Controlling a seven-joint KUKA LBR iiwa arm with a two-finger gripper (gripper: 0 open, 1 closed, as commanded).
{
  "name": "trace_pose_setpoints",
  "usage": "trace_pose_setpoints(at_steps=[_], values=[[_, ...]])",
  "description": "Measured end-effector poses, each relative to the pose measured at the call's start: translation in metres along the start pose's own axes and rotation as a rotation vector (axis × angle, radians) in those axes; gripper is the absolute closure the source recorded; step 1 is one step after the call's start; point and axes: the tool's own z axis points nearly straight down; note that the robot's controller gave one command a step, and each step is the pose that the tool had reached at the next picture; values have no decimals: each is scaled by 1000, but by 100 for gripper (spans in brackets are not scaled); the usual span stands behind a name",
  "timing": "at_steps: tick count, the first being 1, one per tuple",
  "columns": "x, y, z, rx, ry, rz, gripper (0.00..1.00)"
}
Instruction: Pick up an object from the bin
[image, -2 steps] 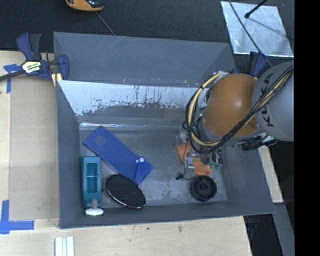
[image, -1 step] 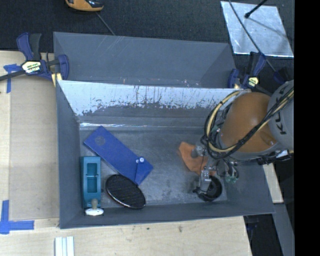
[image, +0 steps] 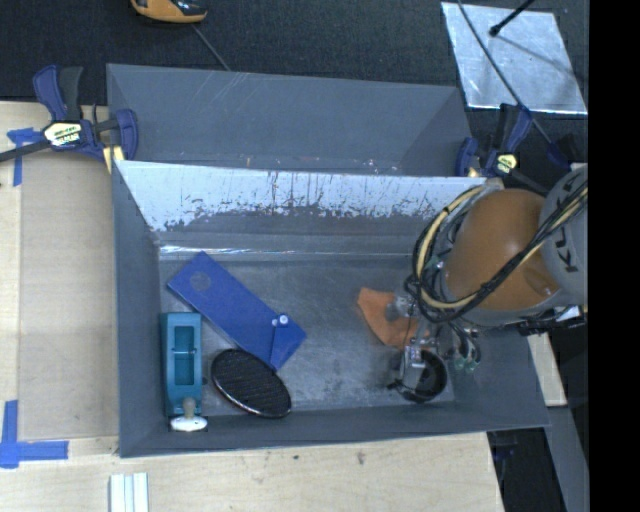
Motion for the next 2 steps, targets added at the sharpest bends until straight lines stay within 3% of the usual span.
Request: trace_pose_setpoints(at_steps=[1, 2], values=[[-16, -27, 19, -6, -11, -143, 100], [-16, -27, 19, -6, -11, -143, 100]])
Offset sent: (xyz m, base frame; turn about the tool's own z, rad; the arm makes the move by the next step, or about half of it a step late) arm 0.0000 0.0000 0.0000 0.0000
